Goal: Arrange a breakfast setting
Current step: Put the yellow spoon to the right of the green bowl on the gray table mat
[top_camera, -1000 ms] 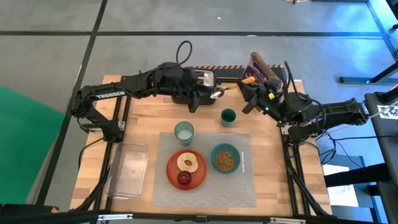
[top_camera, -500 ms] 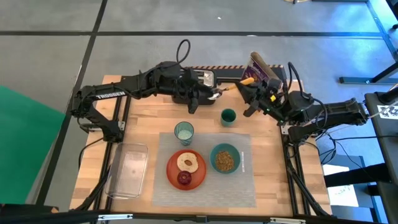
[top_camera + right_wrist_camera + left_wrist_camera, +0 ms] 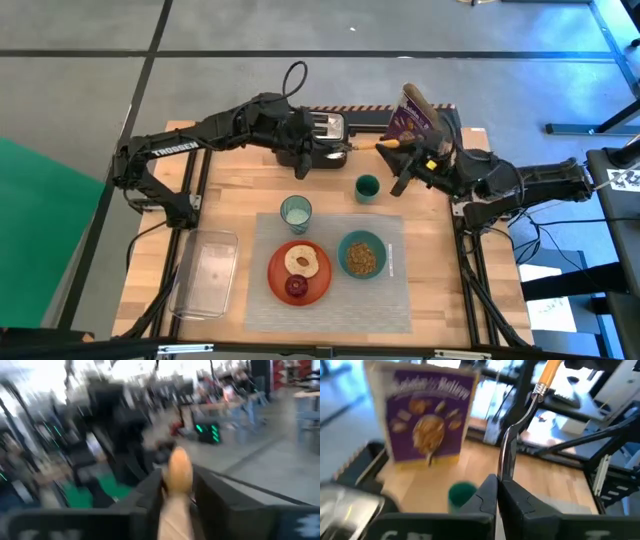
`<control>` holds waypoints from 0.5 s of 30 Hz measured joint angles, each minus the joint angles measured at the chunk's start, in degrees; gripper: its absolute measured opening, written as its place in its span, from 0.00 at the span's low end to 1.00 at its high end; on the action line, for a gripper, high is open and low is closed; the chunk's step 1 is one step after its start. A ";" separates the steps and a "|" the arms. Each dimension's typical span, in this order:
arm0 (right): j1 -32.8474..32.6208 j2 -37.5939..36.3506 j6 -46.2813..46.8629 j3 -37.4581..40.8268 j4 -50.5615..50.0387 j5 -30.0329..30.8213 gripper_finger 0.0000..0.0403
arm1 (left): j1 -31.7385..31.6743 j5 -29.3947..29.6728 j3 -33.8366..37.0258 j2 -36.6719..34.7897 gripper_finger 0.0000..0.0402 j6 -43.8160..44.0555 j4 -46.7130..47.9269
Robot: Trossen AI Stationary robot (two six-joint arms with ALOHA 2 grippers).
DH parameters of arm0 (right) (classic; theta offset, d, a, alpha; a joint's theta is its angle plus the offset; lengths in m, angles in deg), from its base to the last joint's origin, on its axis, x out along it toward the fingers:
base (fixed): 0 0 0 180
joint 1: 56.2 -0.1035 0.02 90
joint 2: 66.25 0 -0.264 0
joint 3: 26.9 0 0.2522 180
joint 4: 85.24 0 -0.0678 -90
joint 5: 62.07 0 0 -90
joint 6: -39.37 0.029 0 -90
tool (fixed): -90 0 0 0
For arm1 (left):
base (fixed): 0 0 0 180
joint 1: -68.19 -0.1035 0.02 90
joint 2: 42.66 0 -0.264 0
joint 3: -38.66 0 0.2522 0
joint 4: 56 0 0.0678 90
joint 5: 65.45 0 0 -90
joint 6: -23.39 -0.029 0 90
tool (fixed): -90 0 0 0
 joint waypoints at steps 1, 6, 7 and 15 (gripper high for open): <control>0.00 -0.65 -0.09 -0.75 -4.35 0.61 0.29 | -0.49 0.05 -0.02 -0.13 0.01 0.81 1.99; 0.02 -2.04 -2.78 -7.86 -24.60 1.31 0.48 | -2.10 0.30 -0.02 -0.32 0.01 5.81 13.15; 0.02 -1.63 -4.01 -9.57 -27.73 -0.02 0.50 | -2.38 0.09 -0.02 -0.32 0.01 7.04 15.27; 0.07 9.44 -16.00 -19.77 -40.73 -8.84 0.48 | -2.53 -1.37 -0.02 0.57 0.00 20.21 19.62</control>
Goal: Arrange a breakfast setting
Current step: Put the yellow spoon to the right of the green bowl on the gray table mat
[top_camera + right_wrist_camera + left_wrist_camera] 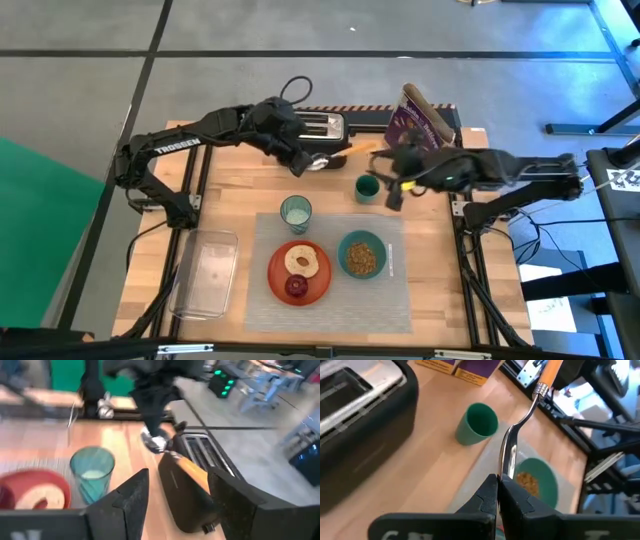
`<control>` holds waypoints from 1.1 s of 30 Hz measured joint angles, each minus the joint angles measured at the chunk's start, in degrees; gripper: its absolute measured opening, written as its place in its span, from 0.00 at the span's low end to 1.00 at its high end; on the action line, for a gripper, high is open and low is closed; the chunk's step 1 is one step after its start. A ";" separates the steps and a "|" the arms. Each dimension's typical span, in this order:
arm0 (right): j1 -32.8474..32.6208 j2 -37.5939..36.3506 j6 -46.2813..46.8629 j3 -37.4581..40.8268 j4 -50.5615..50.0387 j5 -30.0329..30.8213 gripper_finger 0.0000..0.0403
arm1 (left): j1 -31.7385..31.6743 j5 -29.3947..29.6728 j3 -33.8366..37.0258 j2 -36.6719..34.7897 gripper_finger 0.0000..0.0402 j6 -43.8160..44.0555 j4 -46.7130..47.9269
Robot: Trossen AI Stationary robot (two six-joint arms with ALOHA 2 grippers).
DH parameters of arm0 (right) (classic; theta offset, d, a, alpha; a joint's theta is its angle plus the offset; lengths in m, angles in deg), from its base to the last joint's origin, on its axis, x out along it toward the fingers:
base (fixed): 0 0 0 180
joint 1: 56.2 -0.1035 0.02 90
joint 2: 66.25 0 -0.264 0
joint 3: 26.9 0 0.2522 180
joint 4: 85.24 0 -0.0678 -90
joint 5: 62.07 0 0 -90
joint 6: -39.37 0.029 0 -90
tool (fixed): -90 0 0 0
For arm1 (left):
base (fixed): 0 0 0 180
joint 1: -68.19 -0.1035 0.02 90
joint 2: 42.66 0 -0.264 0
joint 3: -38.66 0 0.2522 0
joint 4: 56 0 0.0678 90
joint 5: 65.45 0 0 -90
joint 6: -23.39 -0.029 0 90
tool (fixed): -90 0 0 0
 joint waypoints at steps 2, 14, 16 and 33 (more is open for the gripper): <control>0.00 3.11 -3.27 -2.07 -0.37 -1.00 0.46 | 0.79 -0.05 0.00 0.32 0.00 1.90 -0.60; 0.02 17.92 -17.04 -10.54 -6.20 -5.32 0.44 | 6.22 0.32 -0.03 1.18 0.00 2.39 0.24; 0.02 19.34 -17.20 -10.68 -7.05 -6.31 0.44 | 7.35 0.97 -0.02 1.51 0.00 2.23 0.39; 0.02 22.56 -12.19 -10.86 -9.83 -5.11 0.22 | 11.23 5.02 0.00 2.10 0.00 3.50 0.36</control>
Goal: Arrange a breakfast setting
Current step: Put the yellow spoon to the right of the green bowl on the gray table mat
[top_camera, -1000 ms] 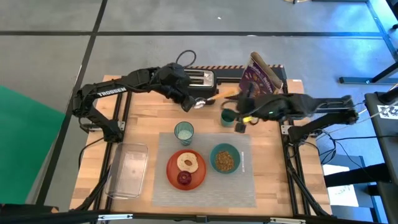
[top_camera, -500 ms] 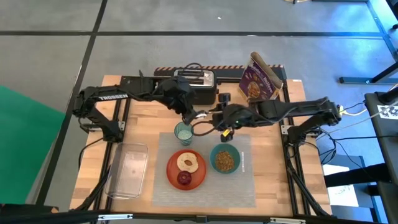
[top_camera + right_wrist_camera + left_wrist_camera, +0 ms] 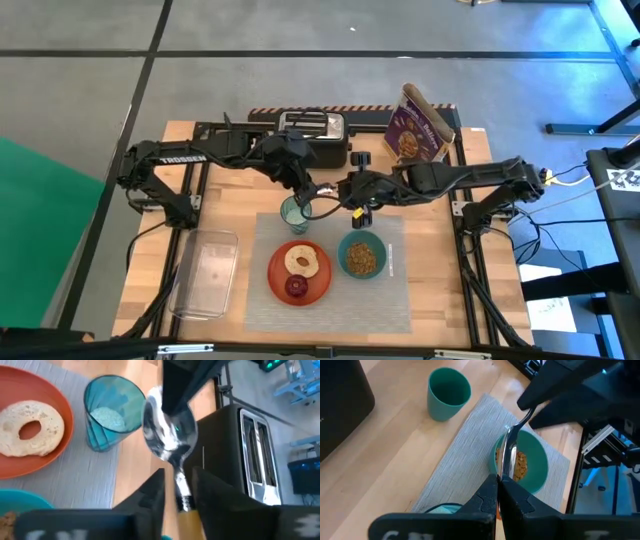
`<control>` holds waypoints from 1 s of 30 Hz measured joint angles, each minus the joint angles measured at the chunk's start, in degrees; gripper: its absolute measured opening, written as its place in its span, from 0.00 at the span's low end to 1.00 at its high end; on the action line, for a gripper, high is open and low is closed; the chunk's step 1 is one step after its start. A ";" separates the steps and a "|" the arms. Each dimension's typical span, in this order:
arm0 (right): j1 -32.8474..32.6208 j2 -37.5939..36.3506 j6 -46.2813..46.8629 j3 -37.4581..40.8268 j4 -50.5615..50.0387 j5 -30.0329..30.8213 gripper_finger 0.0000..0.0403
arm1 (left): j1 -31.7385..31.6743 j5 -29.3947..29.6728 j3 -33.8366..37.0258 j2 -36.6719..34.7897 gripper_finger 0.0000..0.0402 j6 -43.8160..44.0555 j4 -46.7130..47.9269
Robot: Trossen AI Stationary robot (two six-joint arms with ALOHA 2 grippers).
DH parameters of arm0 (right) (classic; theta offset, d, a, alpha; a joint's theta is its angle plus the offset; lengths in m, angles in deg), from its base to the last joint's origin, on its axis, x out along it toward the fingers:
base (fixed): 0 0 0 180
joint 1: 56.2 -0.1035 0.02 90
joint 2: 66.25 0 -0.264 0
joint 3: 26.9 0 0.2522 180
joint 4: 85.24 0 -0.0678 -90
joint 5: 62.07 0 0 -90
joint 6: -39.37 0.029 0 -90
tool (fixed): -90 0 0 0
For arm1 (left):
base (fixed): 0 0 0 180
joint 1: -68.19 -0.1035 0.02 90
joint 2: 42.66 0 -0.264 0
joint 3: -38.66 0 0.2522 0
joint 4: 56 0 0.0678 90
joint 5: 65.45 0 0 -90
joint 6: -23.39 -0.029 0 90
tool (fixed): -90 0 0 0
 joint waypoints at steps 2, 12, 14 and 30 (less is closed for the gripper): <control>0.00 -0.04 0.63 0.00 -1.14 0.09 0.16 | 0.00 -0.20 0.02 0.00 0.00 0.00 -0.01; -0.01 0.62 1.88 0.00 -2.33 0.84 0.15 | 0.31 -1.21 0.07 0.00 0.01 2.21 -2.77; 0.12 0.97 2.15 0.03 -2.28 1.89 0.22 | 0.74 -1.49 -0.02 0.45 0.00 2.72 -4.75; 1.49 0.94 3.46 0.07 -2.65 -0.12 0.06 | 0.62 0.27 -0.02 0.67 0.00 1.90 -5.06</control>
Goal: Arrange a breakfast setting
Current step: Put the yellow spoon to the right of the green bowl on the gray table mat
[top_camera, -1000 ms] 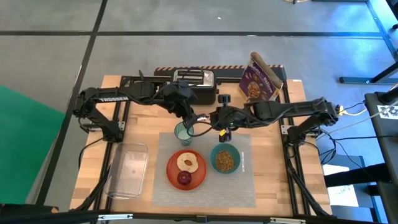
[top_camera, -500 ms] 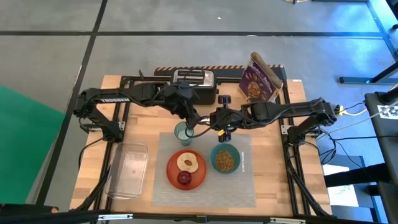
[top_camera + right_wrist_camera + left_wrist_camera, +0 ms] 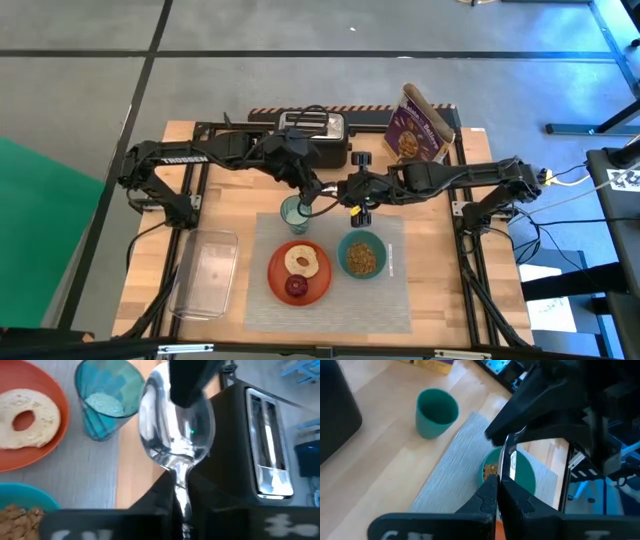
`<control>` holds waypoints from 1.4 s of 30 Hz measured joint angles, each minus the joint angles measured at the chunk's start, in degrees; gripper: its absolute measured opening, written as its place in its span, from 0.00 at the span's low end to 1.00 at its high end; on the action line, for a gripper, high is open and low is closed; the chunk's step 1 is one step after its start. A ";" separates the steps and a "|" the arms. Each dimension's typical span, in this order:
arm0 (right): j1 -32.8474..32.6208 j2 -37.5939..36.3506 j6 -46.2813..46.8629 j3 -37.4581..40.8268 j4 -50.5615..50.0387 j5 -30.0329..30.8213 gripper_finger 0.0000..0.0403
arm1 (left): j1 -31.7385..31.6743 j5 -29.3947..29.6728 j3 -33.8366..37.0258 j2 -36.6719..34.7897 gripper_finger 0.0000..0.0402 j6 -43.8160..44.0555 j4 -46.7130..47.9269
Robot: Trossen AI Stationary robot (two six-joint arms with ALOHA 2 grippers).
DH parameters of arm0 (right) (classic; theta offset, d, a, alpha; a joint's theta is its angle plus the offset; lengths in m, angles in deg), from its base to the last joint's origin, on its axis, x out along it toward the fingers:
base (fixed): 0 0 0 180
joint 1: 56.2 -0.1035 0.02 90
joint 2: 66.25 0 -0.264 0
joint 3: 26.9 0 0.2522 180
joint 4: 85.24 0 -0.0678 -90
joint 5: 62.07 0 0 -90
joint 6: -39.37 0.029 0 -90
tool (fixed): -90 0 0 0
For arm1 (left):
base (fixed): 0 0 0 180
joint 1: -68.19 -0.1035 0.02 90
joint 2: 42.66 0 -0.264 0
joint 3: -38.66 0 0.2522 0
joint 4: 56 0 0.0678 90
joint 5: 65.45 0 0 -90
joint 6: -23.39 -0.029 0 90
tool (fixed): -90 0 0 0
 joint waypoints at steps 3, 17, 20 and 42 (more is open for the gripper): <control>0.00 -0.02 0.27 0.00 0.14 1.62 0.18 | -0.17 1.26 0.00 0.00 0.01 0.04 2.32; 0.04 -0.09 -0.25 0.00 0.13 0.51 0.29 | -0.23 4.22 0.04 0.00 0.00 0.05 5.96; 0.02 -0.11 -0.26 0.00 0.40 -0.05 0.25 | -0.23 4.25 0.05 0.00 0.00 0.05 5.10; 0.00 -0.13 3.22 0.00 0.16 0.43 0.05 | -0.21 5.70 0.09 0.03 0.03 -0.26 0.82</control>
